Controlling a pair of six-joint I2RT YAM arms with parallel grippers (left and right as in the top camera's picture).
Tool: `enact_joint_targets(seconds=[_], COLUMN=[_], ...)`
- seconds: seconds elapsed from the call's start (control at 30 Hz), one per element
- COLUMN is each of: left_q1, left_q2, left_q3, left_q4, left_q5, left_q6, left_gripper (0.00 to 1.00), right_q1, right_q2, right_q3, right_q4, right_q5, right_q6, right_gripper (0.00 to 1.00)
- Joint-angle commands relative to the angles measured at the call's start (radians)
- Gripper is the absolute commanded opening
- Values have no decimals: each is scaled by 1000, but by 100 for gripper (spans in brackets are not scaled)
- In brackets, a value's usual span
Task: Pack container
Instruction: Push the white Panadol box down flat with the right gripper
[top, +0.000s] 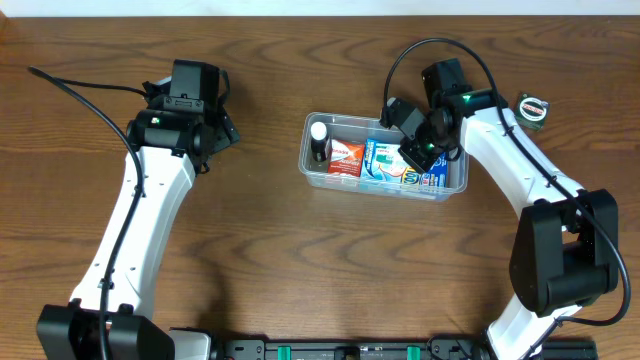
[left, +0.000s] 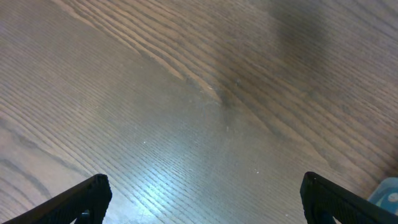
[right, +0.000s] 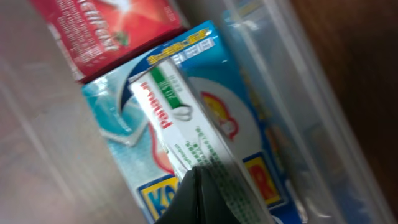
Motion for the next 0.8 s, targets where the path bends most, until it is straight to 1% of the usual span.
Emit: enact_joint_targets(seconds=[0.0,0.17,0.27,0.53,0.77], left_q1=[3,3,3,3,3], left_q2=[11,11,11,11,11], left_q3=[-3,-3,-3,-3,-3], left_q4=[-2,-2,-2,-2,-2], left_q5=[-16,-16,-16,-16,-16], left_q6=[5,5,5,5,5], left_gripper=[98,98,98,98,98], right_q1=[-8,-7,-7,-6,-6], right_q2=[36,36,36,36,34], right_q3=[1,1,1,1,1], right_q4=[29,109,128,123,56], right_q5=[54,54,47,34,16], right_q6=[33,106,145,156,155], right_gripper=[1,1,1,1,1])
